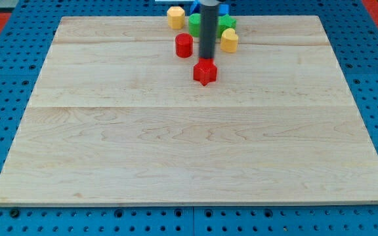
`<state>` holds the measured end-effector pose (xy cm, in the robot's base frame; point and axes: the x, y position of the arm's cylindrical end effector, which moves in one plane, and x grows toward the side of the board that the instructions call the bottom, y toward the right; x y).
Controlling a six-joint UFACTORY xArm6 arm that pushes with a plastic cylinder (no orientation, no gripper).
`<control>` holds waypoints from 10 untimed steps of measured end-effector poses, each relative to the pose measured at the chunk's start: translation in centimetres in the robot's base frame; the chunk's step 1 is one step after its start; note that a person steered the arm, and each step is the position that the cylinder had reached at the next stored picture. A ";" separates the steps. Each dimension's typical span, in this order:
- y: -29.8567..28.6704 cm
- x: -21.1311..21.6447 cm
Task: Move the red star towards the bottom right of the board
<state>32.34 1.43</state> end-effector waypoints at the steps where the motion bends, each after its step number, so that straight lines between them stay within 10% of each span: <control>1: -0.1 4.0; 4: 7.7 17.0; 6: 1.5 19.8; 8: 10.9 21.5; 10: -2.5 15.6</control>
